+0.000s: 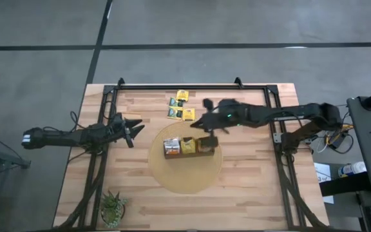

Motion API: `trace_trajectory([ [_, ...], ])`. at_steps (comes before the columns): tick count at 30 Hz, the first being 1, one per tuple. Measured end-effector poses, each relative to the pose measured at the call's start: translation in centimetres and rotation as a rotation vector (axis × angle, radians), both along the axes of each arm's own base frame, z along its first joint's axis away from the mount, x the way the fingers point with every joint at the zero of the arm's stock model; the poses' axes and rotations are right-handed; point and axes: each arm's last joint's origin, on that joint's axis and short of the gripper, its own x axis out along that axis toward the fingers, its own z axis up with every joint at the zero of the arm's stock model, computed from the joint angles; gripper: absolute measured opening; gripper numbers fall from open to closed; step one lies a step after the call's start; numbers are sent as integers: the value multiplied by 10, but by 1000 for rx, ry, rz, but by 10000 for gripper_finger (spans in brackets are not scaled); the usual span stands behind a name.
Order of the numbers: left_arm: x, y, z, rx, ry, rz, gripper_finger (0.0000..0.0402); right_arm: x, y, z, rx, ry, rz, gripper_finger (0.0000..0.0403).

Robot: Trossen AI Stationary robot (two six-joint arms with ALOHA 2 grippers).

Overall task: Pick & Place Tea
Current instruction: Put the yellow tea bag into the wooden organizer

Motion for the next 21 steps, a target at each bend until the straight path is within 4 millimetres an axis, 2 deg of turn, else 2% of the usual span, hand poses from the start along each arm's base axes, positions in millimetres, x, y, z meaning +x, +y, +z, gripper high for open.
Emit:
trace_trajectory([
  [8,0,0,2,0,-23,0,167,-67,-20,-4,45,-182,-71,9],
  [15,1,0,8,-18,-90,3,167,-125,-11,0,94,-341,-101,9],
  [19,1,0,18,-27,-205,3,167,-156,-6,20,54,-525,-115,9],
  [21,1,0,25,22,-252,9,167,-170,-4,21,42,-571,-138,9],
])
